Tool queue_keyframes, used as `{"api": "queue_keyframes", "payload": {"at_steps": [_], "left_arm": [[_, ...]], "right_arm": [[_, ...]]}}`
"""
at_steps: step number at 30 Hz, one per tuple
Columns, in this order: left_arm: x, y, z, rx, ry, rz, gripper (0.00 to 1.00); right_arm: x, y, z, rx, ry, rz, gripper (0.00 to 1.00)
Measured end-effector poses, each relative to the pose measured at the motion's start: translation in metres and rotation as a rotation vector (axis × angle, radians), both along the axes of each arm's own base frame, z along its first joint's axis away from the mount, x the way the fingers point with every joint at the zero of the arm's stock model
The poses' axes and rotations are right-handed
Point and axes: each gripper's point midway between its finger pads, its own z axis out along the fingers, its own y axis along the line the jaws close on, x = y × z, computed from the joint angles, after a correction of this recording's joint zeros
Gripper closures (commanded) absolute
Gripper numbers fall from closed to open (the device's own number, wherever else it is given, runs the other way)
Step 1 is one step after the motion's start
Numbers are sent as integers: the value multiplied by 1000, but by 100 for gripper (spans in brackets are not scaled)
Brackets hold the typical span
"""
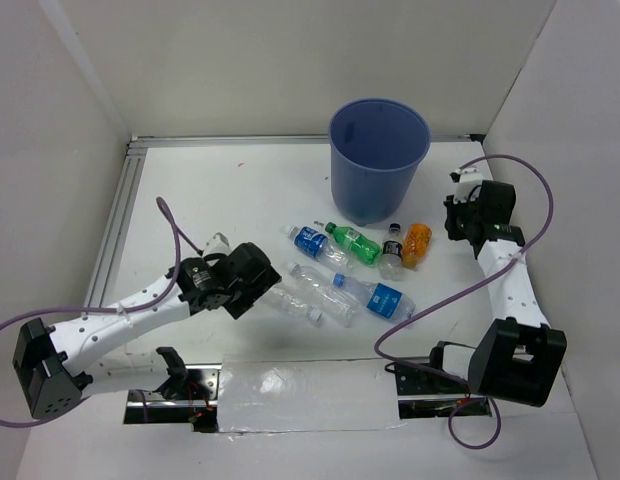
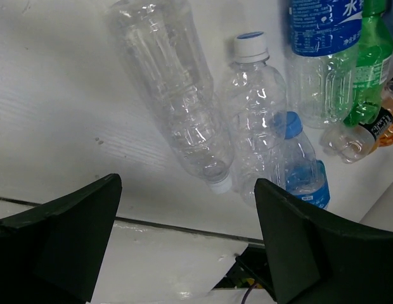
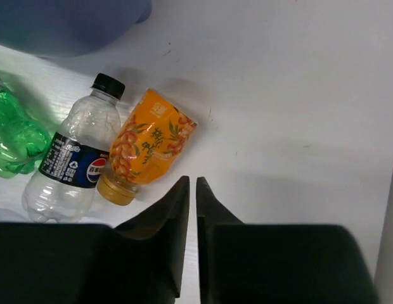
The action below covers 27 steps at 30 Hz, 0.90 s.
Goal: Put the plastic bottles in the bin
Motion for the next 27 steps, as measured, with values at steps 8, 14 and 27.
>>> {"api": "queue_keyframes", "payload": {"at_steps": [8,14,27], "left_arm": [[0,-5,-35,28,91,164,0],[25,-18,-71,80,81,210,0],[37,-27,-99,163,82,104,86]], "right_arm": [[-5,12,-5,81,16,38,24],[-10,22,-9,106,28,82,19],[-36,65,-9,205,55,325,37]]}}
